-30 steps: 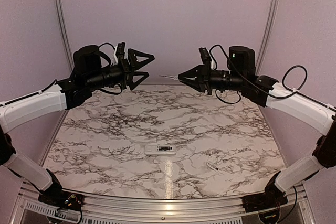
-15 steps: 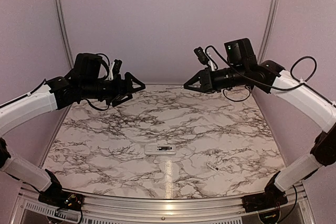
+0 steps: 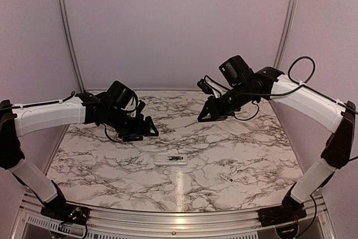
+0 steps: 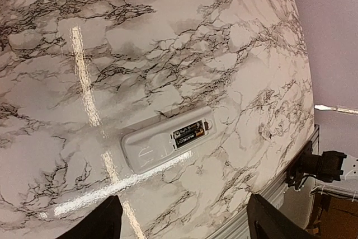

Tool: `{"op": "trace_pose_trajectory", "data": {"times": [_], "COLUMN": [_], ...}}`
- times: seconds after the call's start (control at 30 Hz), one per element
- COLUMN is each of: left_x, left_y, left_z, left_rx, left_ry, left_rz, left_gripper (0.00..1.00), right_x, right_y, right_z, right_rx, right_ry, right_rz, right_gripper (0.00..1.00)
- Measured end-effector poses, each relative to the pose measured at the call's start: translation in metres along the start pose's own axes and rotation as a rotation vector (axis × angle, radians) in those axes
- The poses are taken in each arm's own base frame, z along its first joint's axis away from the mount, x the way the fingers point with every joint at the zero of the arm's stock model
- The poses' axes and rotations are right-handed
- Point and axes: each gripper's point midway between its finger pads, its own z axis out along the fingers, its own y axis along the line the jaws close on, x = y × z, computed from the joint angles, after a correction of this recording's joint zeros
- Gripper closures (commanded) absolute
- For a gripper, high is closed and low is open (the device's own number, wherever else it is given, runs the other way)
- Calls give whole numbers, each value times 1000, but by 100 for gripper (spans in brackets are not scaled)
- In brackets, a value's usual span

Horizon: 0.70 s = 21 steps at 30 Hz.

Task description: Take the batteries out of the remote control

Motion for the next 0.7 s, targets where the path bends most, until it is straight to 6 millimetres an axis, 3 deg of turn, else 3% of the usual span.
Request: {"op": "trace_pose_trajectory", "data": {"times": [0.33, 0.47, 0.7], "left_x": [33, 44, 52], "left_y": [15, 16, 26], "left_z": [39, 46, 58], "left_rx": [-57, -68, -101], "left_ry": [141, 170, 202], "left_rz": [-8, -4, -14], "left_gripper": [29, 33, 36], "right_x": [37, 49, 54], "right_y": [7, 0, -8], "right_z": [48, 60, 68], "right_rx": [88, 126, 152], "right_ry": [201, 256, 281], "right_rz": [-39, -26, -14], "right_gripper": [100, 100, 100]}}
